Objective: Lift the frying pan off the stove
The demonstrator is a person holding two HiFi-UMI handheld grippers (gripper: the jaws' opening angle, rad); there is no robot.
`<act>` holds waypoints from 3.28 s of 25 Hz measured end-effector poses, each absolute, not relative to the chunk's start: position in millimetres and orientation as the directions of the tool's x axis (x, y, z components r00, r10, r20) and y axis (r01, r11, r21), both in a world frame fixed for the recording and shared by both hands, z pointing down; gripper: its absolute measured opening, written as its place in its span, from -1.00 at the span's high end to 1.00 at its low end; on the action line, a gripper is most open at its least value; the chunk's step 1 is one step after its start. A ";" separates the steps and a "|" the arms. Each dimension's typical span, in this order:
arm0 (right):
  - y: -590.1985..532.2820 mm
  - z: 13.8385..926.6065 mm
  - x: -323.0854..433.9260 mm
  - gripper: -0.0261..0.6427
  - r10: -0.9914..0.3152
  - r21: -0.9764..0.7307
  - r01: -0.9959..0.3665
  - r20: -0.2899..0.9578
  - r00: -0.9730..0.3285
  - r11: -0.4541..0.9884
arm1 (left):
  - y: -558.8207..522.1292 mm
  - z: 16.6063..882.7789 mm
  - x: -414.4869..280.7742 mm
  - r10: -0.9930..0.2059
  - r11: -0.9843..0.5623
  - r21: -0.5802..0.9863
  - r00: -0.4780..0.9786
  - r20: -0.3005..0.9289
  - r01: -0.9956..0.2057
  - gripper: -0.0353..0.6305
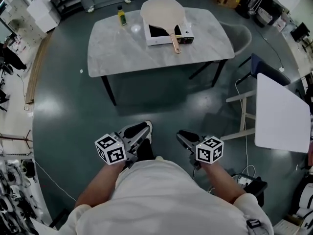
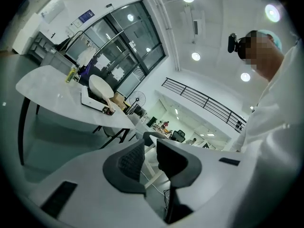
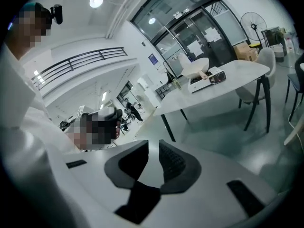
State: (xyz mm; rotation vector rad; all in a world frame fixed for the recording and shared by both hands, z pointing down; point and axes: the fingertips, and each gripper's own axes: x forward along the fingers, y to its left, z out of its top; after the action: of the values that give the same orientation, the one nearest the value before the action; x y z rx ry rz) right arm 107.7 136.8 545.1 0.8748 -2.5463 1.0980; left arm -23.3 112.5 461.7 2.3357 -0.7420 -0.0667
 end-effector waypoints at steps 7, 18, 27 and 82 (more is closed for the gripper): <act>38.9 523.4 107.3 0.64 -0.501 -0.568 -0.676 0.459 -0.734 0.470 | 7.5 460.4 -34.8 -0.454 -0.634 0.641 0.879 0.145 -0.433 0.63; -93.4 519.4 118.0 0.56 -0.578 -0.592 -0.723 0.468 -0.668 0.356 | -124.2 486.7 -22.3 -0.333 -0.638 0.683 0.927 0.171 -0.355 0.52; -227.5 526.3 170.8 0.38 -0.557 -0.710 -0.633 0.404 -0.726 0.310 | -213.8 511.4 27.8 -0.327 -0.563 0.745 0.924 0.197 -0.358 0.30; -497.0 565.8 38.4 0.44 -0.058 -0.947 -0.150 0.139 -0.989 0.286 | -366.1 569.4 132.5 -0.385 -0.339 0.887 0.906 0.174 -0.314 0.53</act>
State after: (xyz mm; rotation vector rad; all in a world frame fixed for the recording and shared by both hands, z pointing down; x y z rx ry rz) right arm 38.4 -497.0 565.8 0.1993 -2.4560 1.8218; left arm 132.5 -366.1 569.4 1.9483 -0.5096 -0.0792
